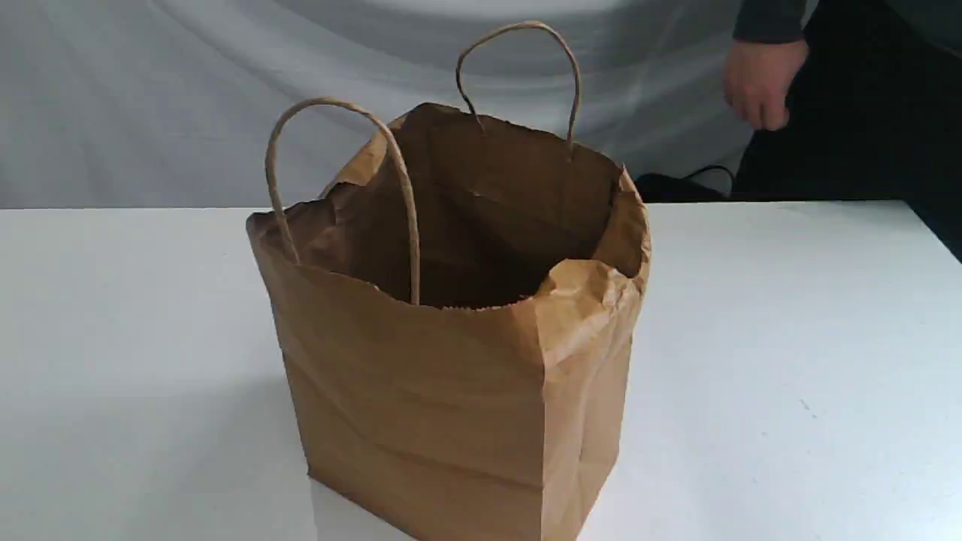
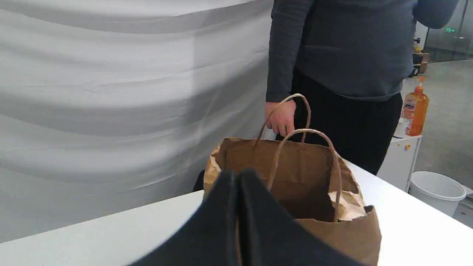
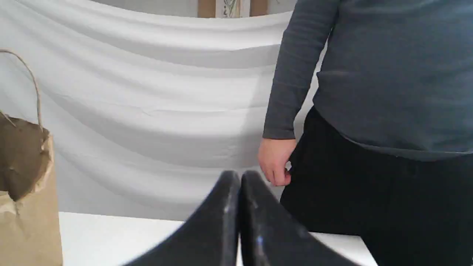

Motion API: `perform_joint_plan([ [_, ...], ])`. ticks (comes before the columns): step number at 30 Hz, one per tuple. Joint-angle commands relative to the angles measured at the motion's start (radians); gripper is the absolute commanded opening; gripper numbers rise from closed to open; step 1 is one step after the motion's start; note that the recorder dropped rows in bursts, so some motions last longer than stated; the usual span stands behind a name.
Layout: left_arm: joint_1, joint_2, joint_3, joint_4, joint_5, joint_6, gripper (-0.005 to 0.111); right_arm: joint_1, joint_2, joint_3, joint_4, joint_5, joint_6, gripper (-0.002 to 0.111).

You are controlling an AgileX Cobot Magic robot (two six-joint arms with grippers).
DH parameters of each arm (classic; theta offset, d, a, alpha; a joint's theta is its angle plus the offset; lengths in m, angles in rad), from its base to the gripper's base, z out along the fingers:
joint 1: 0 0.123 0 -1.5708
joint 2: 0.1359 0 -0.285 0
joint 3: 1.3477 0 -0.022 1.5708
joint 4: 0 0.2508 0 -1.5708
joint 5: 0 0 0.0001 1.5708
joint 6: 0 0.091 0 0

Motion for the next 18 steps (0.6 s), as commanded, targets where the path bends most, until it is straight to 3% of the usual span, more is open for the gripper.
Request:
perform_joint_plan([
  [1,0.002,-0.006,0.007,-0.005,-0.010,-0.009,0.000,-0.007,-0.005,0.023,0.015,-0.029,-0.003,0.000],
  [12,0.002,-0.006,0.008,-0.005,-0.010,-0.007,0.000,-0.005,-0.005,0.081,0.013,-0.092,0.026,0.000],
  [18,0.002,-0.006,0.008,-0.005,-0.010,-0.008,0.000,-0.005,-0.005,0.151,-0.484,-0.092,0.507,0.000],
])
